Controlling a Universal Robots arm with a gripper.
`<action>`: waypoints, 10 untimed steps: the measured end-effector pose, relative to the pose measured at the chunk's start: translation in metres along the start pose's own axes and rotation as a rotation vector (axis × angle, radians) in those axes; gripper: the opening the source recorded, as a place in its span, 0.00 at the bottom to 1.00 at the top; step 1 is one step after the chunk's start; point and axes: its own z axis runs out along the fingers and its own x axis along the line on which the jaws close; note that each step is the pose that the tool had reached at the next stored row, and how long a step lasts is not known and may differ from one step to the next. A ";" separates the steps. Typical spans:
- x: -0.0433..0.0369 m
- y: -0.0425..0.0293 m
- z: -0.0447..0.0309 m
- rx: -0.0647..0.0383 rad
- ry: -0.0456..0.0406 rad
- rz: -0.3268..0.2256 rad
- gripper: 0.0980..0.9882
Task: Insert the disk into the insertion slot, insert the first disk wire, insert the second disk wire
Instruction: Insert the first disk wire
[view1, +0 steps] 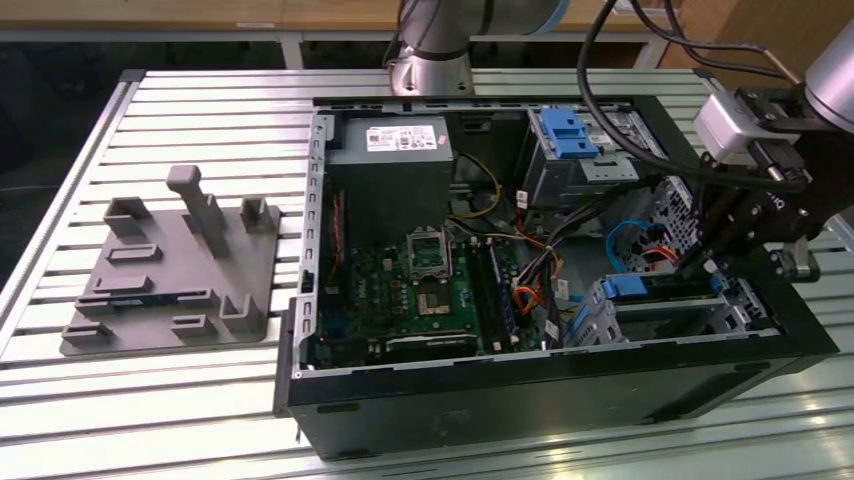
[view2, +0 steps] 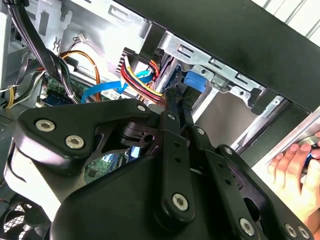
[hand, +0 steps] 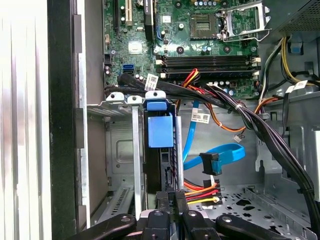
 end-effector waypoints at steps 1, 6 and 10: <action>0.0000 0.0000 0.0002 0.000 0.0000 0.000 0.07; 0.0000 -0.0001 0.0012 0.000 0.0001 0.000 0.07; 0.0001 -0.0001 0.0025 0.000 0.0001 0.000 0.07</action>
